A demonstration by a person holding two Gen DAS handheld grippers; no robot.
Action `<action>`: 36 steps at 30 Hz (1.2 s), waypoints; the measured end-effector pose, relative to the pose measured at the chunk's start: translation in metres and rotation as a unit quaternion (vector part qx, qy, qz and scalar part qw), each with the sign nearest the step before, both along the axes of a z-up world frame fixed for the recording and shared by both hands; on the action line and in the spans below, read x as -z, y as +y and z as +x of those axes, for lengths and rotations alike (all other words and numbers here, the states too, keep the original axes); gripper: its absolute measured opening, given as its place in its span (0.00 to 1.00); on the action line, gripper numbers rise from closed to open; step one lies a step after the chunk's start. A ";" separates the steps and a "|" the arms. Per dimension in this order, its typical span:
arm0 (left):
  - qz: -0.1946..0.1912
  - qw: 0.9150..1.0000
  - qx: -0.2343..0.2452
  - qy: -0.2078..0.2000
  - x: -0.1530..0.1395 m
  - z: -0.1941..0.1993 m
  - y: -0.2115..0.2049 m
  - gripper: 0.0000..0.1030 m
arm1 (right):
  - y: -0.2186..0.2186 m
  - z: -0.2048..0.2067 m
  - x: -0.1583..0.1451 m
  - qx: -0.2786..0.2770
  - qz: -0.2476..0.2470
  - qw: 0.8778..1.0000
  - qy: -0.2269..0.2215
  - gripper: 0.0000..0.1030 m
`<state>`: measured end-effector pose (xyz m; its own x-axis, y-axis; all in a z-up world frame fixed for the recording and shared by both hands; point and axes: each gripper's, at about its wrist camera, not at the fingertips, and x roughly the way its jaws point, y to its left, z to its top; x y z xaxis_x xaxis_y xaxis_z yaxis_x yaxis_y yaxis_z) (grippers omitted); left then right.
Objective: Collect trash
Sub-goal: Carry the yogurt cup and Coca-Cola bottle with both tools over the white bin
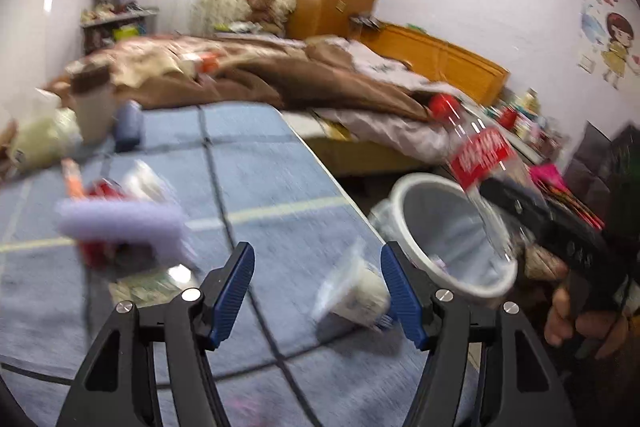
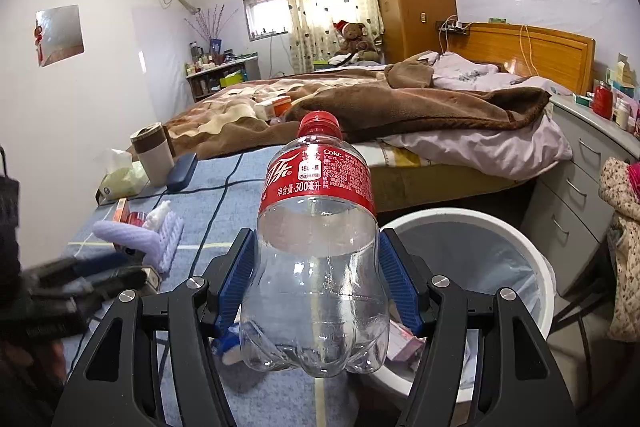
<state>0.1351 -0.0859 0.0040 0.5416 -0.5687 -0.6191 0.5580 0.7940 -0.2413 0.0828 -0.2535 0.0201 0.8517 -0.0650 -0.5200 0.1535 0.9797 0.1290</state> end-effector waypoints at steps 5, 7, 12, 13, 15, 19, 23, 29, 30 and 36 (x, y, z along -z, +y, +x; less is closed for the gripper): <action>0.007 1.000 0.023 0.013 0.015 -0.008 -0.022 0.78 | -0.006 -0.010 0.004 0.003 0.007 1.000 0.003 0.62; 0.024 0.999 0.029 0.003 0.019 -0.013 -0.032 0.79 | -0.013 -0.017 0.004 0.006 0.007 1.000 0.003 0.62; 0.079 0.996 0.044 0.001 0.036 -0.020 -0.054 0.82 | -0.019 -0.022 0.005 0.011 0.009 1.000 0.004 0.62; 0.089 0.995 0.044 -0.002 0.039 -0.019 -0.057 0.82 | -0.020 -0.022 0.005 0.012 0.009 1.000 0.004 0.62; 0.100 0.994 0.043 0.005 0.044 -0.018 -0.062 0.82 | -0.021 -0.022 0.006 0.012 0.010 1.000 0.006 0.62; 0.103 0.993 0.045 0.023 0.051 -0.016 -0.065 0.66 | -0.027 -0.025 0.007 0.015 0.012 1.000 0.006 0.62; 0.100 0.994 0.043 0.025 0.049 -0.017 -0.067 0.66 | -0.032 -0.027 0.009 0.022 0.015 1.000 0.005 0.62; 0.080 0.995 0.055 0.000 0.027 -0.021 -0.081 0.66 | -0.043 -0.033 0.006 0.033 0.014 0.999 0.001 0.62; 0.076 0.995 0.061 -0.004 0.022 -0.022 -0.086 0.66 | -0.046 -0.035 0.005 0.036 0.014 0.999 0.000 0.62; 0.050 0.995 0.087 -0.012 0.000 -0.020 -0.115 0.66 | -0.064 -0.041 0.003 0.056 0.010 0.998 0.003 0.62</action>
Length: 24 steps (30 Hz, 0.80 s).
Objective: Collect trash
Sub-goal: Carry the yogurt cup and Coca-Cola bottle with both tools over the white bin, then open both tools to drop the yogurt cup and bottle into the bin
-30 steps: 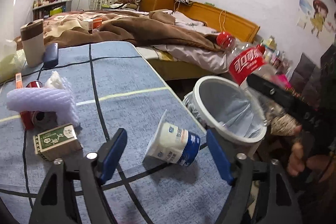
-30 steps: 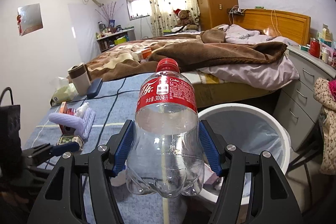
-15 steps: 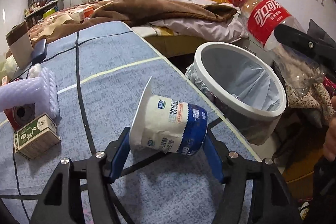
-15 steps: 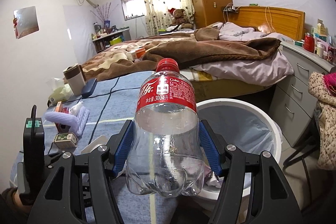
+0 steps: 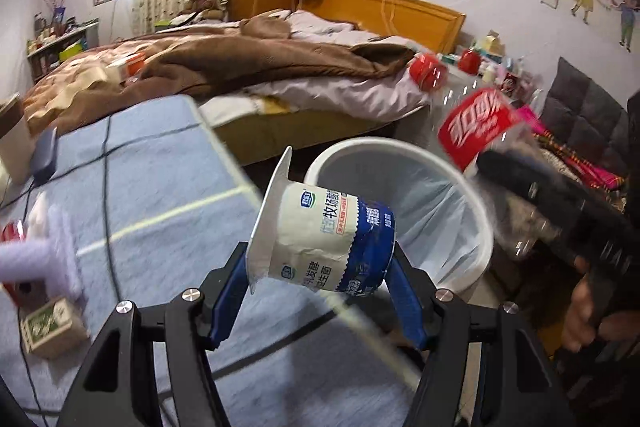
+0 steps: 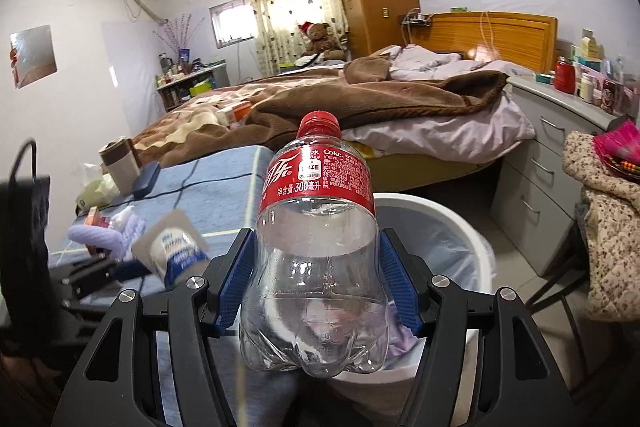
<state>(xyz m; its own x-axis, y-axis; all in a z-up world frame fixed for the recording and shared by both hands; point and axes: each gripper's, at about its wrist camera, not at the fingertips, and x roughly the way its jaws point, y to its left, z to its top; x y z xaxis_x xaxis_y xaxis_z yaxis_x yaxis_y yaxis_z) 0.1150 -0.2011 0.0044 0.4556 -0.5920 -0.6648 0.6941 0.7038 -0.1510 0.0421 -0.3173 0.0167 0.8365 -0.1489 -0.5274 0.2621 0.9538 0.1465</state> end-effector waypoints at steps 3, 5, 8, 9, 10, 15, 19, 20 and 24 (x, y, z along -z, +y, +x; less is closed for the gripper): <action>-0.004 1.000 0.014 0.001 -0.003 0.004 -0.019 0.66 | -0.009 -0.002 0.002 0.011 -0.004 1.000 0.007 0.62; -0.011 1.000 0.024 0.010 -0.003 0.007 -0.030 0.66 | -0.015 -0.002 0.004 0.019 -0.007 1.000 0.014 0.62; -0.010 0.999 0.041 0.018 0.000 0.010 -0.046 0.66 | -0.024 -0.001 0.008 0.032 -0.011 0.999 0.027 0.62; -0.009 0.999 0.043 0.018 0.001 0.010 -0.051 0.66 | -0.027 -0.001 0.010 0.035 -0.011 0.999 0.032 0.62; -0.010 0.999 0.047 0.019 0.002 0.010 -0.054 0.66 | -0.030 0.000 0.012 0.038 -0.011 0.999 0.037 0.62; -0.012 0.998 0.056 0.035 0.008 0.017 -0.068 0.66 | -0.041 0.004 0.024 0.045 -0.005 0.997 0.067 0.62; -0.007 0.998 0.063 0.028 0.010 0.017 -0.078 0.66 | -0.043 0.007 0.029 0.040 -0.006 0.995 0.088 0.63; -0.008 0.998 0.063 0.026 0.010 0.016 -0.078 0.66 | -0.042 0.008 0.030 0.040 -0.010 0.995 0.092 0.63; -0.012 0.998 0.054 0.029 0.009 0.019 -0.075 0.76 | -0.041 0.009 0.032 0.046 -0.017 0.994 0.098 0.66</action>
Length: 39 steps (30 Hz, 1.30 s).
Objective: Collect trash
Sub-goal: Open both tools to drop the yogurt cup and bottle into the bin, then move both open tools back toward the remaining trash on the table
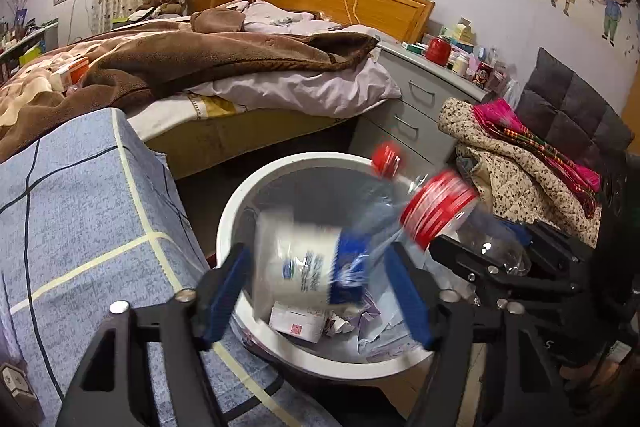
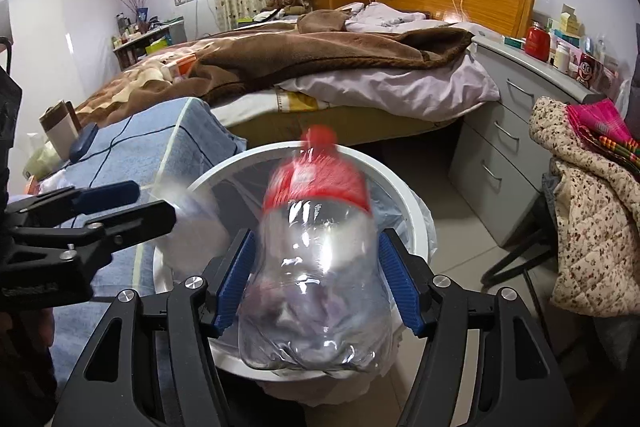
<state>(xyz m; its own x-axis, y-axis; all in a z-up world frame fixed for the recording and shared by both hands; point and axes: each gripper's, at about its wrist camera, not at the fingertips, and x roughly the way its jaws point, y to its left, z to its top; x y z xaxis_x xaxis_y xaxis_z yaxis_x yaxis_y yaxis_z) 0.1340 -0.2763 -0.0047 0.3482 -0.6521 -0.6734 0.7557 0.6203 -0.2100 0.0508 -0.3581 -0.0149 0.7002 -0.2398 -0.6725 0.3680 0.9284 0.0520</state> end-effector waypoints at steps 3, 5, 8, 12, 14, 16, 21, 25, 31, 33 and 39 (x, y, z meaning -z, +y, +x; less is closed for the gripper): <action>-0.004 1.000 -0.005 0.002 -0.001 0.001 0.004 0.76 | -0.003 0.000 -0.001 0.003 -0.003 1.000 -0.003 0.68; -0.006 1.000 -0.010 -0.001 -0.003 0.002 0.009 0.76 | -0.002 0.000 -0.003 0.005 -0.007 1.000 -0.005 0.68; -0.010 1.000 -0.018 -0.009 -0.006 0.002 0.016 0.76 | -0.001 0.001 -0.005 0.005 -0.010 1.000 -0.008 0.68; -0.019 0.999 -0.029 -0.008 -0.010 0.005 0.030 0.76 | 0.001 0.003 -0.008 0.004 -0.009 1.000 -0.016 0.68; -0.021 0.999 -0.037 -0.012 -0.012 0.005 0.037 0.76 | 0.005 0.002 -0.009 0.003 -0.010 1.000 -0.021 0.68; -0.022 0.999 -0.044 -0.016 -0.014 0.004 0.044 0.76 | 0.007 0.003 -0.011 0.002 -0.012 1.000 -0.026 0.68; -0.025 0.997 -0.063 -0.027 -0.019 0.003 0.065 0.76 | 0.016 0.004 -0.017 -0.008 -0.008 0.999 -0.044 0.68; -0.026 0.996 -0.083 -0.035 -0.022 0.002 0.087 0.76 | 0.028 0.008 -0.019 -0.020 0.000 0.998 -0.057 0.68; -0.023 0.991 -0.120 -0.047 -0.022 0.002 0.125 0.76 | 0.049 0.022 -0.020 -0.052 0.003 0.996 -0.065 0.68; -0.023 0.989 -0.134 -0.049 -0.021 0.003 0.139 0.76 | 0.057 0.028 -0.021 -0.064 0.004 0.996 -0.069 0.68; -0.018 0.984 -0.170 -0.053 -0.017 0.006 0.176 0.76 | 0.076 0.043 -0.022 -0.094 0.011 0.993 -0.072 0.68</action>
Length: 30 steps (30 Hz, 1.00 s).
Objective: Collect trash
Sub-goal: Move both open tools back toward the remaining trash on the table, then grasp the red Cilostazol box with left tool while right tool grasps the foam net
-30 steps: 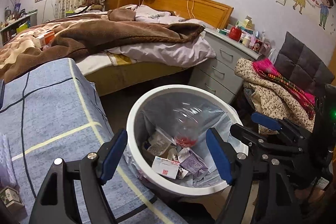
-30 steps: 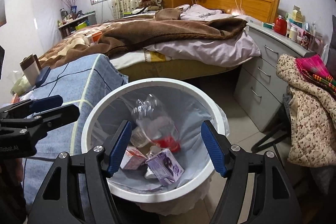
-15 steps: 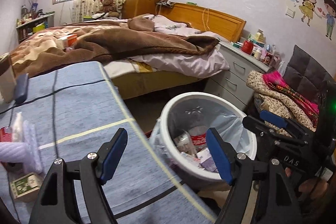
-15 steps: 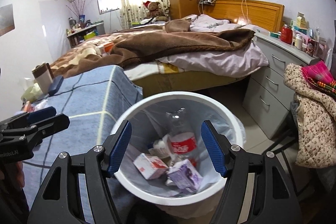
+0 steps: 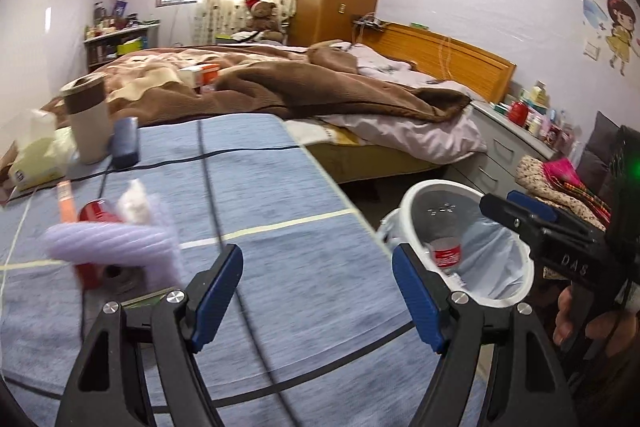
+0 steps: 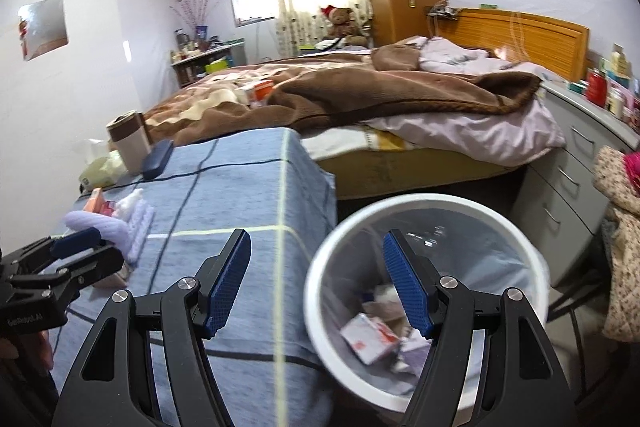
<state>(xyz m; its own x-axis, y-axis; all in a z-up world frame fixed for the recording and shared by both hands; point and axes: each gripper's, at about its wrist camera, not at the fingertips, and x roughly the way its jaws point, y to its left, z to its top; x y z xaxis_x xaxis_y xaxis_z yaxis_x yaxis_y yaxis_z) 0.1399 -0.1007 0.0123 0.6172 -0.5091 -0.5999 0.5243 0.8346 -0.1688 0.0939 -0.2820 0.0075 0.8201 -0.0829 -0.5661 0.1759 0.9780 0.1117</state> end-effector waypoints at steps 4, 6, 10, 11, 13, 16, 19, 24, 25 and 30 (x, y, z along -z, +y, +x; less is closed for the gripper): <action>-0.007 1.000 -0.029 0.002 0.003 0.003 0.030 0.76 | 0.015 0.010 -0.001 -0.024 0.002 1.000 -0.001 0.68; -0.007 0.999 -0.044 0.002 0.004 0.005 0.044 0.76 | 0.023 0.016 0.000 -0.038 0.005 0.999 0.000 0.68; -0.010 0.997 -0.083 -0.001 0.004 0.009 0.075 0.76 | 0.043 0.028 0.004 -0.063 0.010 0.998 0.008 0.68; -0.003 0.996 -0.094 -0.005 0.005 0.010 0.082 0.76 | 0.047 0.030 0.005 -0.069 0.011 0.998 0.009 0.68; -0.004 0.994 -0.109 -0.006 0.005 0.013 0.097 0.76 | 0.055 0.034 0.007 -0.084 0.011 0.996 0.012 0.68; -0.017 0.992 -0.124 -0.001 0.005 0.019 0.118 0.76 | 0.071 0.041 0.009 -0.107 0.008 0.994 0.016 0.68; -0.012 0.989 -0.150 -0.002 0.005 0.027 0.137 0.76 | 0.084 0.047 0.011 -0.132 0.005 0.991 0.019 0.68; -0.026 0.986 -0.167 0.009 0.005 0.046 0.160 0.76 | 0.107 0.061 0.019 -0.168 -0.008 0.985 0.040 0.68; -0.029 0.985 -0.170 0.010 0.005 0.050 0.164 0.76 | 0.111 0.062 0.020 -0.174 -0.008 0.984 0.040 0.68; -0.024 0.984 -0.176 0.026 0.009 0.075 0.176 0.77 | 0.136 0.072 0.022 -0.214 -0.018 0.976 0.044 0.68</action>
